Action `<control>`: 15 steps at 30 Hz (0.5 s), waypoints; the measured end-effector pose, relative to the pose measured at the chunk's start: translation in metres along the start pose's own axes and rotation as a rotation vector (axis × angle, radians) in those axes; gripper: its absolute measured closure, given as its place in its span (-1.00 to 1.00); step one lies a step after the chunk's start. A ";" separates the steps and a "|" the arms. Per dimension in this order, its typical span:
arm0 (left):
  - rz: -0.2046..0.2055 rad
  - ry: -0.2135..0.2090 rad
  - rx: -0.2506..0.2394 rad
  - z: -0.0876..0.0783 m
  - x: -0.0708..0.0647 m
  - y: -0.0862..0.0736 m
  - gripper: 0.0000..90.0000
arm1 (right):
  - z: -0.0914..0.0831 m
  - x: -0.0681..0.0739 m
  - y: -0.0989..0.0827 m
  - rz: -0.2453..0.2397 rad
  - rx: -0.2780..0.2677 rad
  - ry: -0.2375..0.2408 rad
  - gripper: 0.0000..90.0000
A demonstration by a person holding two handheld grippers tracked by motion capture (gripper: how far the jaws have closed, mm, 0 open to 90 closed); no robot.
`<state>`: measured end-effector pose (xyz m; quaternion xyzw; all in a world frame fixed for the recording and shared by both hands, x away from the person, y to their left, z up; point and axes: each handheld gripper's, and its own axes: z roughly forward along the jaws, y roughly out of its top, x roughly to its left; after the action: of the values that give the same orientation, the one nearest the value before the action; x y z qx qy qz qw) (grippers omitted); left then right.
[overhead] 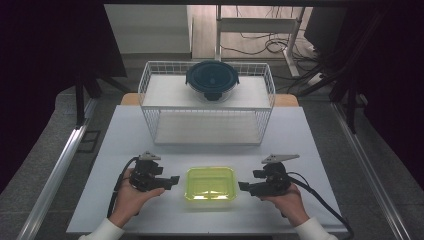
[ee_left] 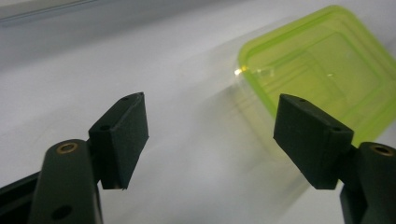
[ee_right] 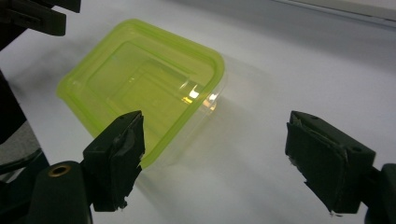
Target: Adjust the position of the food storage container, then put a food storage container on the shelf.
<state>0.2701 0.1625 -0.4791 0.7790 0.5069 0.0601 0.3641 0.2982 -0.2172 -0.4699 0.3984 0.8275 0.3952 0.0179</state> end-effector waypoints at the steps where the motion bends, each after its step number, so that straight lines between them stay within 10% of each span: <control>1: 0.003 -0.005 -0.003 -0.001 -0.002 0.000 -0.44 | 0.000 0.000 0.000 0.003 -0.001 0.008 -0.57; 15: -0.040 -0.076 -0.033 0.002 -0.007 0.003 -0.53 | -0.002 0.002 -0.001 0.047 -0.022 0.038 -0.52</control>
<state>0.2698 0.1546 -0.4765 0.7642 0.5072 0.0316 0.3971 0.2953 -0.2177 -0.4690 0.4098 0.8138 0.4121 -0.0025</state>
